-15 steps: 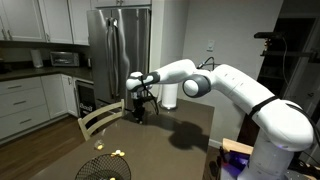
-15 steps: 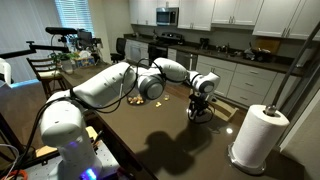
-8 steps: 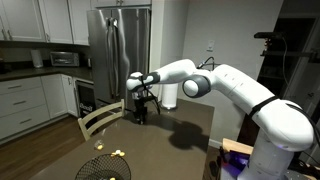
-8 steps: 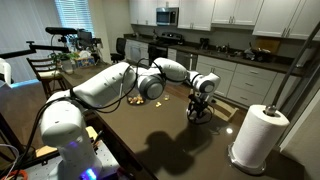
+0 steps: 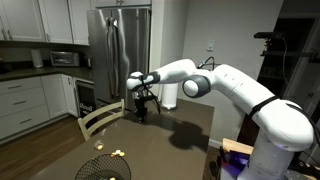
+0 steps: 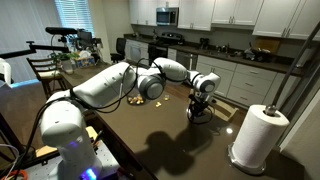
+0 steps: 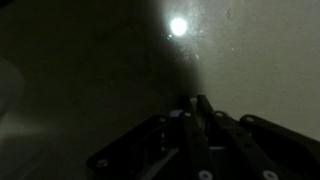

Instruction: Put the white chip in the black basket

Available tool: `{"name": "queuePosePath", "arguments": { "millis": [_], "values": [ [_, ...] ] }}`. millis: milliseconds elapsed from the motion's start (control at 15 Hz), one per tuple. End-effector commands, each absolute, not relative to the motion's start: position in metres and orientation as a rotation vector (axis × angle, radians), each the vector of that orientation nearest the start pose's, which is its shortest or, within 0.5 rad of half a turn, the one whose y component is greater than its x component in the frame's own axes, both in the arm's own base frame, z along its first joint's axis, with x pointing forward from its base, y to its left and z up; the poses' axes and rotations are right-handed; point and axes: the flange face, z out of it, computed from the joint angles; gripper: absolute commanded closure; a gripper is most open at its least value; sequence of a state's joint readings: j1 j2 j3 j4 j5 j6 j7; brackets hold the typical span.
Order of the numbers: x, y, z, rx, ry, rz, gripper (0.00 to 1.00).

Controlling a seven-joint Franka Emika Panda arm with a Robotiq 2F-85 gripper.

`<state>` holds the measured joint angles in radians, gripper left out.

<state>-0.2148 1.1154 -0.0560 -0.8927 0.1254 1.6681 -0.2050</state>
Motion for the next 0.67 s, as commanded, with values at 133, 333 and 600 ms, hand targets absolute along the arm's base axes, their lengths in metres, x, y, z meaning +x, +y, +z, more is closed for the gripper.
{"name": "queuePosePath", "arguments": {
  "millis": [133, 333, 600],
  "values": [
    [0.734, -0.169, 0.187, -2.975, 0.128, 0.501, 0.96],
    [0.736, -0.164, 0.194, -2.982, 0.117, 0.490, 0.96],
    [0.741, -0.153, 0.207, -2.998, 0.095, 0.458, 0.96]
  ]
}}
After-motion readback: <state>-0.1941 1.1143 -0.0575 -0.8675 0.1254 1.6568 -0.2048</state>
